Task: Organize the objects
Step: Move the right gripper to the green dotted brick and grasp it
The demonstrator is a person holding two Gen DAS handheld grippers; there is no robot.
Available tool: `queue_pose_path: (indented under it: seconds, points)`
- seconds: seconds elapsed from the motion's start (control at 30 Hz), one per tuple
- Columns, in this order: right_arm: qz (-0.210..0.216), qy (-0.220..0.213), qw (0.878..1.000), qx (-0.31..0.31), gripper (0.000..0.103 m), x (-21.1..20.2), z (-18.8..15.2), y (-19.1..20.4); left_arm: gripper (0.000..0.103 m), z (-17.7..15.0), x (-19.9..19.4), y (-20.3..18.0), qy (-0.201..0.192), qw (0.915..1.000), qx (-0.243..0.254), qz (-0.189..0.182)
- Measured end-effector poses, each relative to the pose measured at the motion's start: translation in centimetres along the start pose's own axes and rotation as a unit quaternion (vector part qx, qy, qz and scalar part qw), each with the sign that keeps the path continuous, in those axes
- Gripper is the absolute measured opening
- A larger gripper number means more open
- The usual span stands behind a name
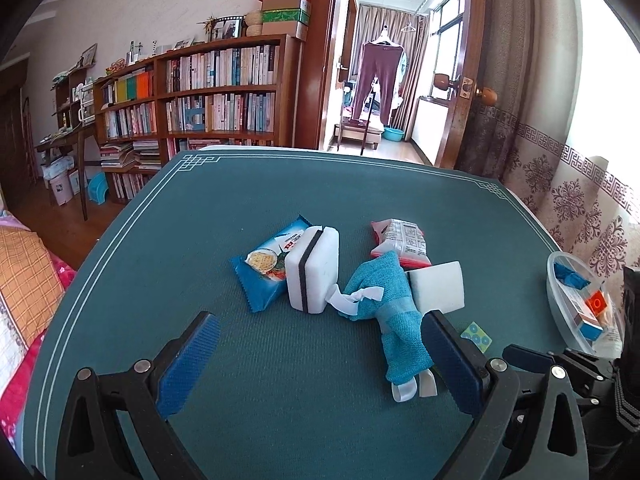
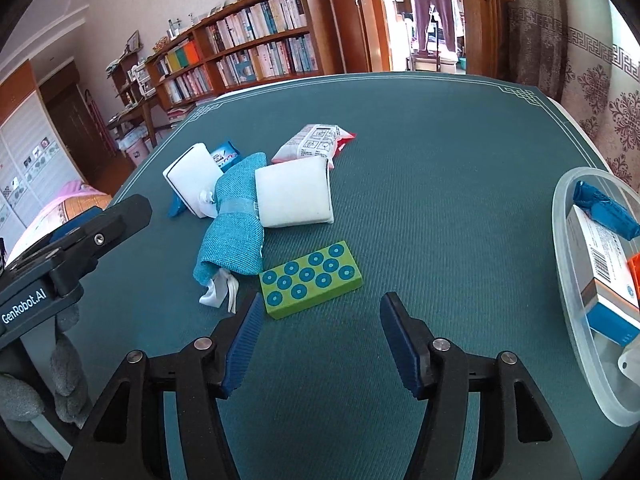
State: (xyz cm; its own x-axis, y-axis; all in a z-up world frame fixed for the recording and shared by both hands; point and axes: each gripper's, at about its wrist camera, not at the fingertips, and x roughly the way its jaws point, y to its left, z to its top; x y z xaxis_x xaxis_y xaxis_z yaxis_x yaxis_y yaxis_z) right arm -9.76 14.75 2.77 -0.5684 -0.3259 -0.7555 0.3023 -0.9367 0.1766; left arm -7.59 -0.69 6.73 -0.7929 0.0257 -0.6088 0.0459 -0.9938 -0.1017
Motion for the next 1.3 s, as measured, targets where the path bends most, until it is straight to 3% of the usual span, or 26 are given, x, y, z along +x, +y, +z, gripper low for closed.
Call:
queue_pose_path:
  seconds: [0.43, 0.5, 0.63, 0.77, 1.0, 1.13, 1.2, 1.3]
  points:
    - [-0.028, 0.004, 0.997, -0.066, 0.065, 2.5, 0.6, 2.1, 0.103, 0.0, 0.5, 0.5, 0.011, 0.9999, -0.006, -0.005]
    - [-0.034, 0.001, 0.997, -0.070, 0.062, 2.5, 0.5, 2.2, 0.103, -0.1, 0.7, 0.5, 0.015, 0.9999, -0.004, -0.005]
    - [-0.040, -0.005, 0.997, -0.060, 0.040, 2.1, 0.5, 1.5, 0.103, -0.2, 1.0, 0.3, 0.020, 0.9998, -0.002, -0.003]
    - [-0.022, -0.007, 0.999, -0.040, 0.035, 1.5, 0.2, 0.5, 0.103, -0.2, 1.1, 0.1, 0.024, 0.9997, 0.001, -0.005]
    - [-0.046, -0.009, 0.999, -0.011, 0.035, 0.2, -0.6, -1.2, 0.103, -0.1, 1.1, 0.0, 0.025, 0.9997, 0.002, -0.005]
    - [-0.027, -0.016, 0.999, 0.018, 0.036, -0.7, -0.3, -2.3, 0.102, -0.2, 1.3, 0.0, 0.027, 0.9996, 0.001, -0.006]
    - [-0.020, -0.021, 1.000, 0.012, 0.040, -0.7, 0.4, -2.0, 0.103, -0.3, 1.2, 0.0, 0.028, 0.9996, 0.002, -0.007]
    - [-0.046, -0.028, 0.998, -0.024, 0.043, 0.1, 1.4, -0.7, 0.103, -0.3, 1.1, 0.0, 0.026, 0.9996, 0.004, -0.008]
